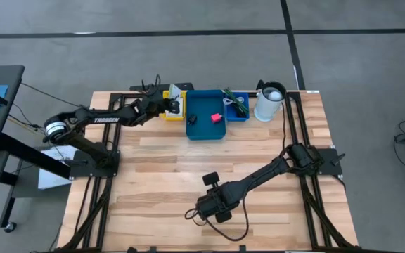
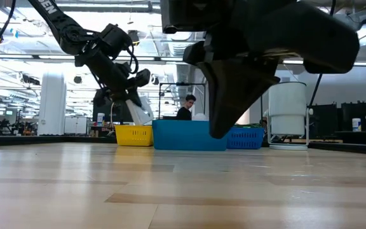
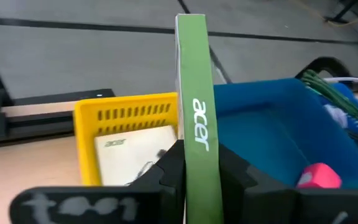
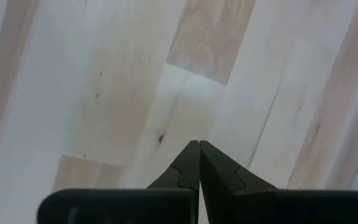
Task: Pick and place items into bin
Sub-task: Put the card reader box into the yellow basket
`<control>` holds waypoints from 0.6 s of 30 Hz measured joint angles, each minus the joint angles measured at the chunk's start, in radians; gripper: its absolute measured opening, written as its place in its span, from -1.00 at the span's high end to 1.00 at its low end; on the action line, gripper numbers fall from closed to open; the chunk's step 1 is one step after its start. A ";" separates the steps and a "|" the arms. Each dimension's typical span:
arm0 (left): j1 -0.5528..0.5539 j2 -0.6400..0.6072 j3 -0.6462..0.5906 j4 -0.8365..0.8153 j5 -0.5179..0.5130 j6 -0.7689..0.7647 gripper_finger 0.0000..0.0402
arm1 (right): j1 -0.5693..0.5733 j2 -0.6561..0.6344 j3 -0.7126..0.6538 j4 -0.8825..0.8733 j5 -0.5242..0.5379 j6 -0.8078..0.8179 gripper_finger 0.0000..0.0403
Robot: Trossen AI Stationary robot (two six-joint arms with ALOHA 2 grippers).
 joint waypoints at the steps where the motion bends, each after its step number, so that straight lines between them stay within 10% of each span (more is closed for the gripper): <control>1: -0.002 0.000 0.000 -0.008 -0.014 -0.001 0.81 | 0.004 0.000 0.000 0.000 0.001 0.003 1.00; 18: -0.031 -0.001 0.000 -0.016 -0.017 -0.057 0.63 | 0.010 0.000 0.000 -0.004 0.001 0.063 1.00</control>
